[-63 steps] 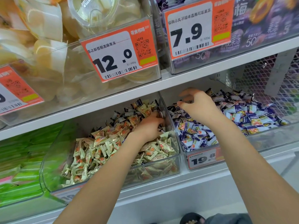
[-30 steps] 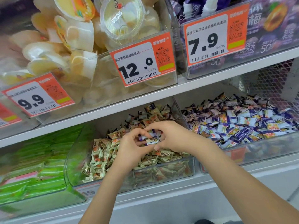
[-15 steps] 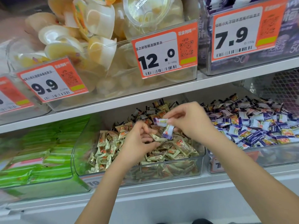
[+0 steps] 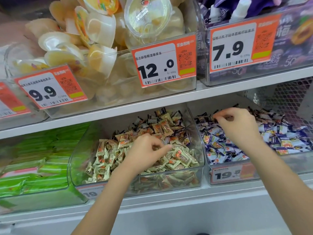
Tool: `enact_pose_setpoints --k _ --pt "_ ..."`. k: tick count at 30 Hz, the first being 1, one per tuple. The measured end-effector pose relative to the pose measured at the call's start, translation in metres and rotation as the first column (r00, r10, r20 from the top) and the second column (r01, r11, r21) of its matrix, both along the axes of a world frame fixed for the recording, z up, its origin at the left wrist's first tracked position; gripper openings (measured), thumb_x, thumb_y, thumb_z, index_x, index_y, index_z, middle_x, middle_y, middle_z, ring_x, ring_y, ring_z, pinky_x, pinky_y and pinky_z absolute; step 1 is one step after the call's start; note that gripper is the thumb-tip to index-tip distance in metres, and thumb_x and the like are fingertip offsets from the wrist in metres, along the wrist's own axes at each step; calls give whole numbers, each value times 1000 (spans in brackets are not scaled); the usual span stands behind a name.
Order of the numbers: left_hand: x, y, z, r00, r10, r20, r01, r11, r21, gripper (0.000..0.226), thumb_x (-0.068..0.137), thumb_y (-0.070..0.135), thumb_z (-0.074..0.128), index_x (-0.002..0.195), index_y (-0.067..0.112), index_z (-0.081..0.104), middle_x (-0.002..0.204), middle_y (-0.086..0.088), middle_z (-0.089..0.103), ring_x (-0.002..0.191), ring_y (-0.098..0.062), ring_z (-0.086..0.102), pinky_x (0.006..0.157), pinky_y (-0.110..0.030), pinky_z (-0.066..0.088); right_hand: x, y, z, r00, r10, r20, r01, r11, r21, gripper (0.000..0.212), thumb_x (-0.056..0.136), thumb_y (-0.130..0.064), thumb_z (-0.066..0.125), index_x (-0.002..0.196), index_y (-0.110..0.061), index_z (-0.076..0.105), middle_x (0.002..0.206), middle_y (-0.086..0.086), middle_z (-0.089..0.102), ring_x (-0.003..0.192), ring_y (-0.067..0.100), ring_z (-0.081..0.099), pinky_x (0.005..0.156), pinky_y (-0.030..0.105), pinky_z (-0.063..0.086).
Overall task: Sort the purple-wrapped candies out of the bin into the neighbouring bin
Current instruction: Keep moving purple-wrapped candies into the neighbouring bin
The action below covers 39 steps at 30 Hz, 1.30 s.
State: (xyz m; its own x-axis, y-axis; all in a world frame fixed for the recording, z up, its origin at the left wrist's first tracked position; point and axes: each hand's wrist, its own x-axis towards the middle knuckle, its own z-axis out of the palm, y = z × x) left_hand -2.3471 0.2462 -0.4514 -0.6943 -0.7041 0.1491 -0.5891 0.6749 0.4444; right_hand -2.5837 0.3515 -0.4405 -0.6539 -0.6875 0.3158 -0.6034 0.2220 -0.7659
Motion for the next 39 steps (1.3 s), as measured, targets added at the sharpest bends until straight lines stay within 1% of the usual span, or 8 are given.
enact_pose_setpoints --k 5,9,12,17,19,25,32,39 --pt "-70 -31 2 971 -28 238 37 999 -35 36 88 23 63 124 20 57 127 -1 57 112 -18 57 96 -32 47 4 -14 -15 1000 -13 4 13 1000 18 23 91 -9 51 99 -18 70 91 0 67 50 13 53 42 21 41" --pt "-77 -62 -6 852 239 466 -140 961 -237 75 73 42 75 137 27 41 141 -2 42 129 -28 42 104 -44 41 -1 -19 -20 995 5 98 -7 1000 22 23 90 -9 53 95 -20 72 85 -7 60 59 -1 50 42 7 32" --pt "-47 -81 -5 844 175 508 -207 978 6 96 66 61 73 145 39 23 154 3 26 141 -30 25 110 -52 31 -3 -22 -20 990 -1 144 -2 1000 19 23 89 -8 53 91 -22 71 75 -15 57 56 1 50 40 7 33" --pt "-38 -84 -5 876 68 477 -1 990 -139 75 68 61 71 135 45 39 154 6 21 142 -26 12 116 -50 8 1 -24 -18 986 43 162 -45 999 6 26 88 -4 52 89 -22 70 80 -8 62 52 4 49 39 9 31" --pt "-44 -80 -6 887 -7 461 115 971 -208 63 72 46 75 130 40 49 150 4 28 139 -25 21 112 -42 19 4 -24 -16 985 54 165 -52 999 -14 24 88 -5 53 90 -21 70 83 -6 63 52 6 52 38 9 33" --pt "-57 -81 -12 875 -73 479 140 985 -105 57 78 25 75 129 30 50 134 2 51 110 -20 54 81 -26 45 11 -25 -12 981 105 161 -99 994 -46 23 88 -4 54 87 -21 69 83 -7 62 72 -3 53 52 2 36" --pt "-68 -87 -21 910 -51 412 81 995 -56 76 85 34 68 146 34 24 152 -1 32 128 -25 44 102 -34 41 13 -26 -10 975 113 190 -105 993 -55 24 89 -3 54 87 -21 70 77 -9 61 59 2 52 41 4 34" --pt "-74 -88 -19 933 -114 342 74 989 127 60 84 29 69 136 35 40 145 -1 40 114 -21 51 86 -26 39 16 -28 -9 966 166 196 -162 986 -36 23 87 -2 55 88 -19 71 83 0 67 69 13 59 46 5 39"
